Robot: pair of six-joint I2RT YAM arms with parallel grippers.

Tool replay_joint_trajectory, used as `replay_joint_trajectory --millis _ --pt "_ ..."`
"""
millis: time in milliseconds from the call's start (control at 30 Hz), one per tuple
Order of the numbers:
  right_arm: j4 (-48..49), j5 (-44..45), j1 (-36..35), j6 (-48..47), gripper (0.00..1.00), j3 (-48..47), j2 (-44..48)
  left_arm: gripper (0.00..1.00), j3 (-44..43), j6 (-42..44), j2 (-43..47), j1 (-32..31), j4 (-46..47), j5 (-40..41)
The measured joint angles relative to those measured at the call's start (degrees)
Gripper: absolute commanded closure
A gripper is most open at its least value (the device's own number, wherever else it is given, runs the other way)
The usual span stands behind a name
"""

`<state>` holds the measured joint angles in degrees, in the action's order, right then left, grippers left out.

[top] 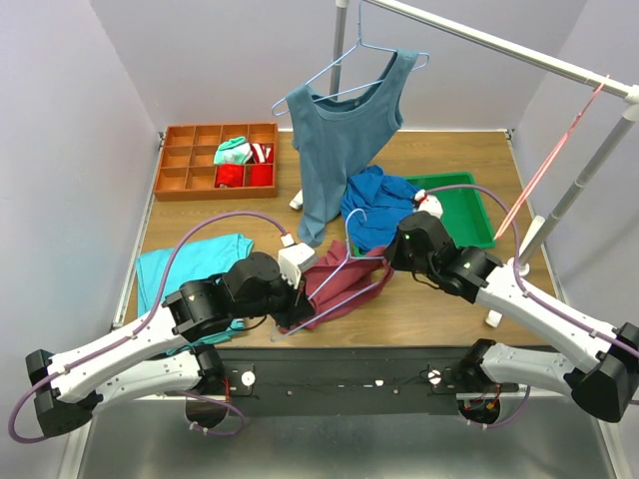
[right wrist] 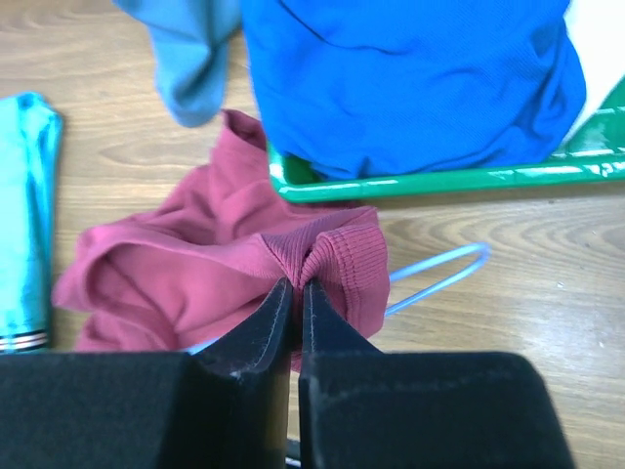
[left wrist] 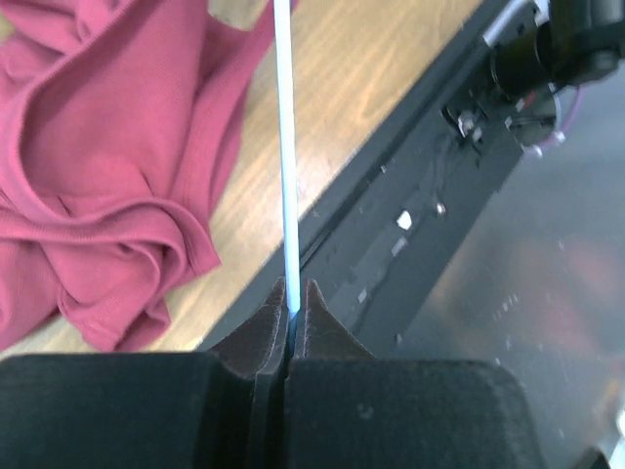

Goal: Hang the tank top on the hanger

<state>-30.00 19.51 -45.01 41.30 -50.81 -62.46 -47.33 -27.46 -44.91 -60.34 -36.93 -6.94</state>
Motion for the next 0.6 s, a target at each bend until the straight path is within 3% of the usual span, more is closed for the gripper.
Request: replay_joint_trajectory --millis 167,333,533,600 --pt "-0.68 -0.79 0.0 0.0 0.86 -1.84 2.27 1.0 3.02 -0.35 -0.85 -0.57 6.69 3.52" --pt "-1.68 -1.14 0.0 -0.02 0.79 -2.23 4.07 1.0 5.64 -0.39 -3.78 -1.36 14.53 5.25" --pt "-3.06 -1.09 0.0 -0.87 0.64 -2.23 5.14 1.0 7.15 -0.37 -4.79 -1.95 21.2 6.29" --pt "-3.19 -1.05 0.0 -1.36 0.51 -2.23 5.92 1.0 7.74 -0.37 -4.87 -1.95 22.71 6.49"
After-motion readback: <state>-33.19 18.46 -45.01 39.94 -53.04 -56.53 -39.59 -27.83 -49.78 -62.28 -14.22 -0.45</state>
